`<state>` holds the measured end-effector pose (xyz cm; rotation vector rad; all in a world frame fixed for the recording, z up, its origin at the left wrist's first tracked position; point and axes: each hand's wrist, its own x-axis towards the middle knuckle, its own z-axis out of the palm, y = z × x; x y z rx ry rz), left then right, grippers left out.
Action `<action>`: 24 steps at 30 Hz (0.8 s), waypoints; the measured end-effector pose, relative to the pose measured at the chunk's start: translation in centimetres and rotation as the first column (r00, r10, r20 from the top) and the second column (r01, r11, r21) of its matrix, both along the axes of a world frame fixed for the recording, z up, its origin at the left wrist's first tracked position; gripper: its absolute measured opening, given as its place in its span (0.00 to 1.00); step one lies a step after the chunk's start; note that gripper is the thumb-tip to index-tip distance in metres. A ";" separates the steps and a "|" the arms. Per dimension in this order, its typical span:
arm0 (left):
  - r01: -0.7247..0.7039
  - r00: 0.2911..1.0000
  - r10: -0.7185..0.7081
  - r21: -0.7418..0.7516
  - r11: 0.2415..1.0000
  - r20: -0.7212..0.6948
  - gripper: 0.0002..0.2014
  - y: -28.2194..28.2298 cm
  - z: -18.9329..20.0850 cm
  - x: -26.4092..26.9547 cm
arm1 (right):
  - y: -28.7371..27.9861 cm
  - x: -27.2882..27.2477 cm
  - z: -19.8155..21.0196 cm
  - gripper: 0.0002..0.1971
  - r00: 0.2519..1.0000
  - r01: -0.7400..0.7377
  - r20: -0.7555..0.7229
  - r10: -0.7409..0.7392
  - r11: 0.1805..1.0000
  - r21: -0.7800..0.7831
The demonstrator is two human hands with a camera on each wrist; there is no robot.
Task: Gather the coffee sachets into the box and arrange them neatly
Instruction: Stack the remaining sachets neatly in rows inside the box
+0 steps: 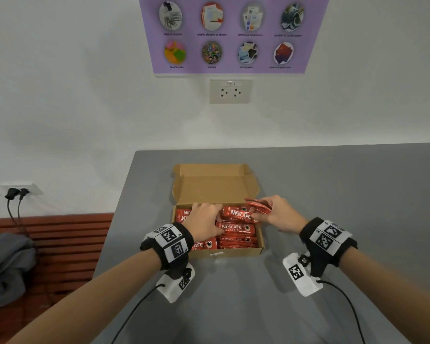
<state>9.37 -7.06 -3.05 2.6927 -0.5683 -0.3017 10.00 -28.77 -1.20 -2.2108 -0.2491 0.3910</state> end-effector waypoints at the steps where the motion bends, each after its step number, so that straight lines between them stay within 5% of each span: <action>1: -0.012 1.000 0.012 -0.016 1.000 0.006 0.19 0.0 0.0 0.0 | -0.1 0.0 0.0 0.06 1.000 -0.006 -0.003 0.006 1.000 0.009; 8: -0.059 0.995 0.072 -0.180 0.982 0.067 0.10 0.8 0.2 0.3 | -0.7 -0.3 0.5 0.07 0.994 -0.085 -0.063 0.092 0.991 0.105; 16: -0.014 0.997 0.026 -0.165 0.986 0.068 0.07 0.6 -0.2 0.2 | 0.9 -0.1 -0.1 0.13 0.992 -0.126 -0.040 0.121 0.983 -0.132; 24: -0.005 1.000 0.006 -0.213 0.977 0.004 0.06 1.1 -0.4 0.5 | 1.8 0.2 -0.8 0.07 0.991 -0.129 -0.048 0.121 0.960 -0.248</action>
